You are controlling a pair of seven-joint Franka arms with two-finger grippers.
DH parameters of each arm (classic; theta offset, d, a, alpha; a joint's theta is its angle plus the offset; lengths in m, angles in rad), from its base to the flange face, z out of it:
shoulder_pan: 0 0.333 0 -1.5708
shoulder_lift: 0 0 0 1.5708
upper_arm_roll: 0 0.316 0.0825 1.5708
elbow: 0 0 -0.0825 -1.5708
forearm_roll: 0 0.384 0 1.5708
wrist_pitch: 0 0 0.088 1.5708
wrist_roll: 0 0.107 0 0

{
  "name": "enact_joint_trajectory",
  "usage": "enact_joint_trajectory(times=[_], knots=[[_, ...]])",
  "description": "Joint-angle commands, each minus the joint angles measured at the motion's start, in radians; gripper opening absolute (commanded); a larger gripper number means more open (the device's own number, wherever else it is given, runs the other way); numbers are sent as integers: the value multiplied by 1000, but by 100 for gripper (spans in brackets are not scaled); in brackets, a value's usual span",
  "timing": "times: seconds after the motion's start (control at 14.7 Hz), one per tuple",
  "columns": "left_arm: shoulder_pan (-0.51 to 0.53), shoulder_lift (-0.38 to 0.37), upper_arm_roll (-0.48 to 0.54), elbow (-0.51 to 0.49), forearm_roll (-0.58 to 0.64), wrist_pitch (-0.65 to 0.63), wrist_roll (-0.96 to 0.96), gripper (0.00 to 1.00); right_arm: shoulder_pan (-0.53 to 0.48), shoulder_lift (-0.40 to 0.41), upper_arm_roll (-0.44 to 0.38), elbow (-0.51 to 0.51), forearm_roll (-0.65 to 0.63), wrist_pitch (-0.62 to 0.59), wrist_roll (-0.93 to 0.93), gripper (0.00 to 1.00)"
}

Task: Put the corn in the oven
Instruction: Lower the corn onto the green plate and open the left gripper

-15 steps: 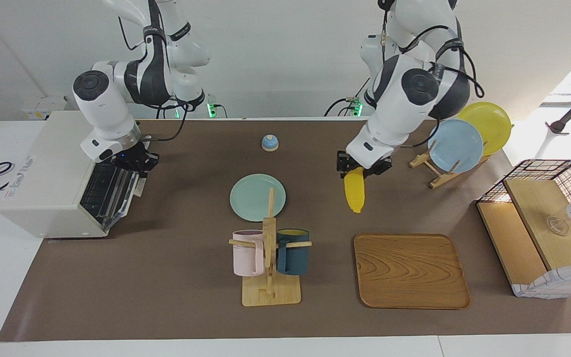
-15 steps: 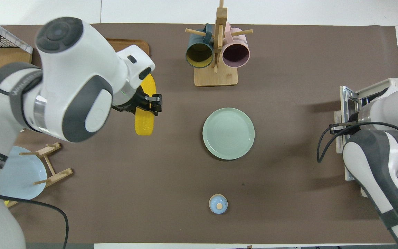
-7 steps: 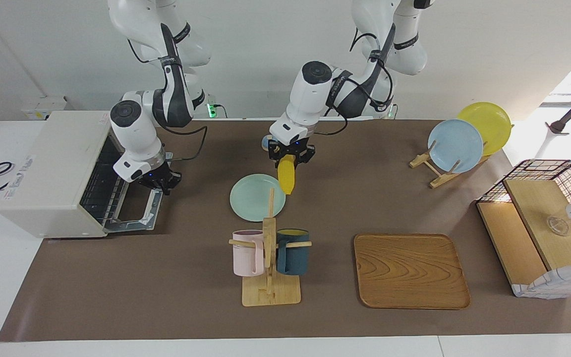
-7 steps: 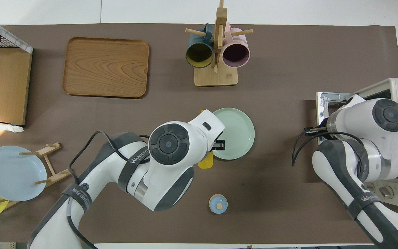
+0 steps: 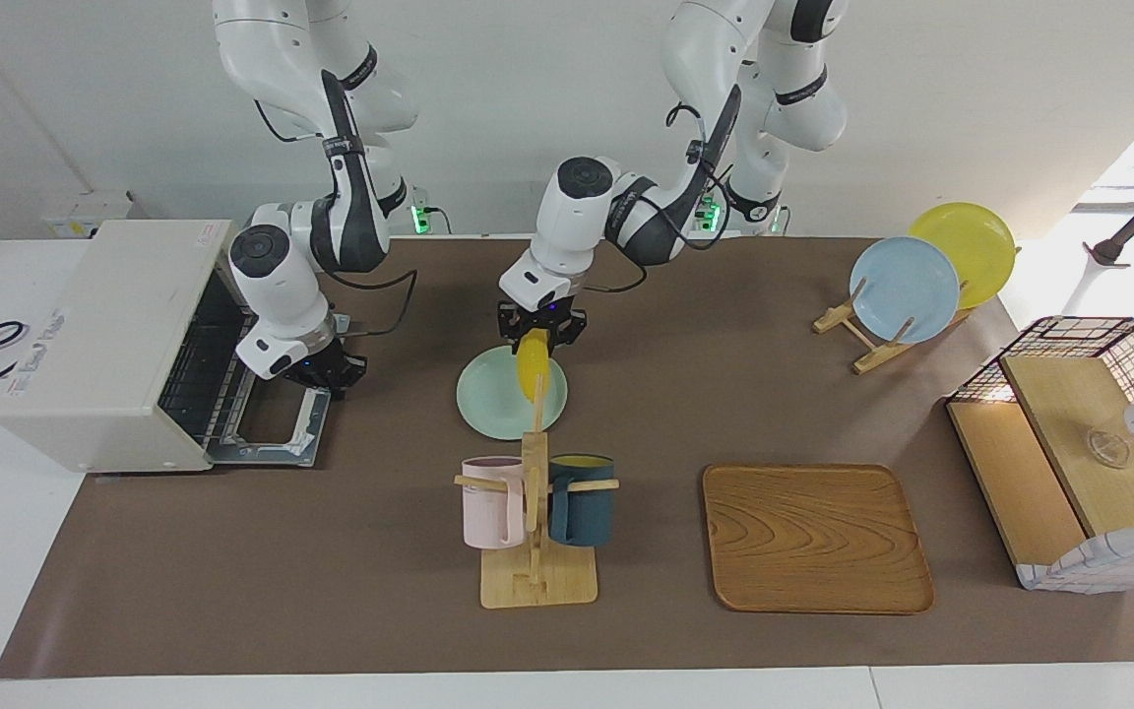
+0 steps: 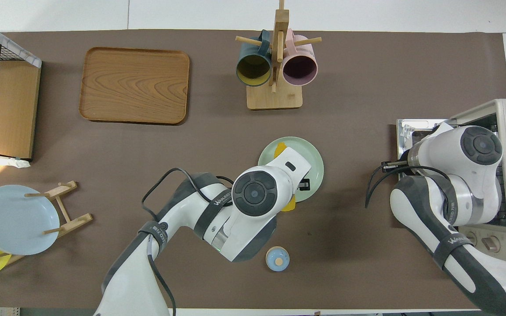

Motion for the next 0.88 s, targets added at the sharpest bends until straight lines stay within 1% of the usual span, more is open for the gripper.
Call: enact_joint_trajectory(times=[0.0,0.07,0.14,0.2,0.27,0.34,0.41,0.48,0.54,0.61,0.75,0.82], knots=[[-25,41,19,46,-13,21,-16,0,-18,27,-16,25,-50,16,10,0],[-38,43,19,43,-13,22,-16,0,-1,27,-16,45,-48,-2,18,0],[-43,58,20,43,-13,22,-16,0,8,23,-15,80,-42,-57,32,0],[-43,60,20,40,-11,21,-16,0,14,17,-13,123,-35,-118,36,10],[-42,60,22,38,-11,22,-16,0,28,13,-12,170,-18,-186,37,17],[-40,60,22,38,-11,25,-16,0,36,13,-12,218,-2,-249,37,31],[-39,60,22,37,-11,33,-18,22,36,10,-10,255,1,-300,37,53],[-39,60,22,37,-11,33,-19,55,37,-12,-10,279,1,-346,32,82],[-36,60,23,37,-10,25,-19,92,39,-38,-5,296,-1,-393,29,100],[-32,58,23,37,-8,18,-18,100,37,-71,4,301,1,-433,32,100],[-20,46,26,37,-5,-2,-7,100,36,-149,5,301,11,-518,32,100],[6,34,30,38,-5,-27,-4,100,36,-178,4,301,13,-525,29,100]])
